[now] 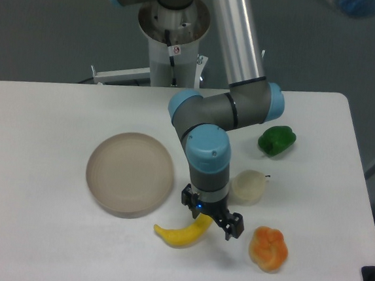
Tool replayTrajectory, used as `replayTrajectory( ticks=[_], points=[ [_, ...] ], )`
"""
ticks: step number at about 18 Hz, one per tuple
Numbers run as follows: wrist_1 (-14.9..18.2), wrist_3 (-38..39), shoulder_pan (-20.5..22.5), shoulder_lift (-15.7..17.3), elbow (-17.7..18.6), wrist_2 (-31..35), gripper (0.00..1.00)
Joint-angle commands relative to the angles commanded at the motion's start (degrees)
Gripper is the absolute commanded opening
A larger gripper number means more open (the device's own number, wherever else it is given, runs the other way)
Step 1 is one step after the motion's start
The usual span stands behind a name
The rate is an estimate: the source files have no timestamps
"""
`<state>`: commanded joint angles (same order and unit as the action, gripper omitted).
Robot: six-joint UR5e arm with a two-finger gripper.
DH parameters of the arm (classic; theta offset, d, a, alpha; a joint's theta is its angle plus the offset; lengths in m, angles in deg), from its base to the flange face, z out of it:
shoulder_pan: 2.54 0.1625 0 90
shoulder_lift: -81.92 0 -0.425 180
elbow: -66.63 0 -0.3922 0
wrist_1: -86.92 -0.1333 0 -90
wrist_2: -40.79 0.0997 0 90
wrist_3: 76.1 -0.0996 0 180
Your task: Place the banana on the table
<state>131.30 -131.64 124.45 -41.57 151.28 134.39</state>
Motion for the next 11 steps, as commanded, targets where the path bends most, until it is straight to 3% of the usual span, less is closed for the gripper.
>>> replayTrajectory(
  ticks=[4, 11],
  points=[
    [-0.1, -2.3, 4.3, -0.6, -3.7, 0.1, 1.0],
    [0.0, -12.6, 10.0, -1.6, -6.2, 0.0, 1.0]
  ],
)
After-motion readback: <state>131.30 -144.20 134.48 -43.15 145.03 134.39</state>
